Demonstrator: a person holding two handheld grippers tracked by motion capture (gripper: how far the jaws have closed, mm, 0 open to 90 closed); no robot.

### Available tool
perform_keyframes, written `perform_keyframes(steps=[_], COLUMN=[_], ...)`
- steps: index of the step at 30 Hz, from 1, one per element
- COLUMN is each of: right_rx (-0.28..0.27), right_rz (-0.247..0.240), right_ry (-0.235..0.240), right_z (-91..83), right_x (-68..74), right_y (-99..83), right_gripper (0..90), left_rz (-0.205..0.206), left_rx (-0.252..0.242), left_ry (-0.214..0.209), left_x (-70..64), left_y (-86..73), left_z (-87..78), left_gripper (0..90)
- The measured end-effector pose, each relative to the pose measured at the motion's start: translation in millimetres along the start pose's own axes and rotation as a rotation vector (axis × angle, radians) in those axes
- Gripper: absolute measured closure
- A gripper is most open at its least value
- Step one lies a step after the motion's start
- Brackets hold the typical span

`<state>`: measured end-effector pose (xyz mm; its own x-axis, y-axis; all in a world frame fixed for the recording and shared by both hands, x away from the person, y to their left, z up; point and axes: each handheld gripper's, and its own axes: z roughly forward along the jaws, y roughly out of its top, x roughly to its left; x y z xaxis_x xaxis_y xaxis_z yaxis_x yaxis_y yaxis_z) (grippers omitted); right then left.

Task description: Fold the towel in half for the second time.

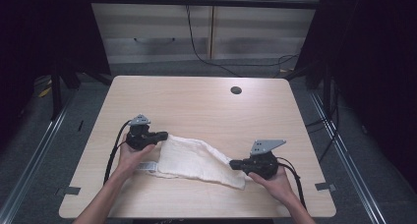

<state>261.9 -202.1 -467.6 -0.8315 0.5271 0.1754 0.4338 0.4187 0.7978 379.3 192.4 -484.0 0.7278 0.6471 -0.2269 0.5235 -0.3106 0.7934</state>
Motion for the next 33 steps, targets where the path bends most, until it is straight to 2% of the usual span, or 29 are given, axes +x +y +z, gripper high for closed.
perform_keyframes(steps=[3,4,5,6,10,11,14,18,20,21,22,28,33], right_rx=[0.047,0.088,0.088,0.125,0.166,0.182,0.204,0.204,0.21,0.208,0.212,0.194,0.191], right_rz=[0.012,0.025,0.025,0.027,0.03,0.048,0.045,0.051,0.048,0.053,0.059,0.084,0.1], right_ry=[0.043,0.071,0.071,0.086,0.101,0.101,0.08,0.07,0.049,0.04,0.012,-0.024,-0.06], right_z=[6.7,14.2,14.2,20.4,27.9,29.0,30.1,30.4,30.3,30.4,29.6,29.6,29.2], right_x=[2.5,3.3,3.3,5.2,5.6,4.0,4.7,3.6,2.6,1.3,-1.9,-9.9,-20.3], right_y=[-7.6,-13.1,-13.1,-15.8,-18.8,-18.5,-15.9,-15.8,-14.3,-13.9,-12.9,-12.5,-10.3], right_gripper=[87.4,87.5,87.5,87.4,87.5,87.6,87.8,87.9,87.9,88.0,88.0,88.0,88.1], left_rz=[0.006,0.008,0.008,0.008,0.012,0.012,0.007,0.01,0.013,0.015,0.027,0.027,0.048], left_rx=[-0.001,-0.001,-0.001,0.0,0.002,-0.001,-0.007,-0.01,-0.014,-0.019,-0.029,-0.047,-0.071], left_ry=[-0.002,-0.002,-0.003,-0.007,-0.008,-0.007,-0.009,-0.011,-0.016,-0.016,-0.021,-0.024,-0.042], left_x=[-0.9,-1.2,-1.6,-1.5,0.0,0.4,0.7,-0.2,-1.6,-2.6,-3.8,-6.5,-11.1], left_y=[1.3,1.5,1.7,1.8,2.3,2.6,4.0,4.4,4.9,5.2,6.4,8.2,12.6], left_z=[1.2,1.4,1.5,1.7,3.1,3.2,3.4,3.0,2.0,1.5,-0.1,-4.5,-11.0], left_gripper=[85.9,85.9,85.9,85.9,85.9,85.9,85.9,85.9,85.8,85.8,85.8,85.8,85.8])
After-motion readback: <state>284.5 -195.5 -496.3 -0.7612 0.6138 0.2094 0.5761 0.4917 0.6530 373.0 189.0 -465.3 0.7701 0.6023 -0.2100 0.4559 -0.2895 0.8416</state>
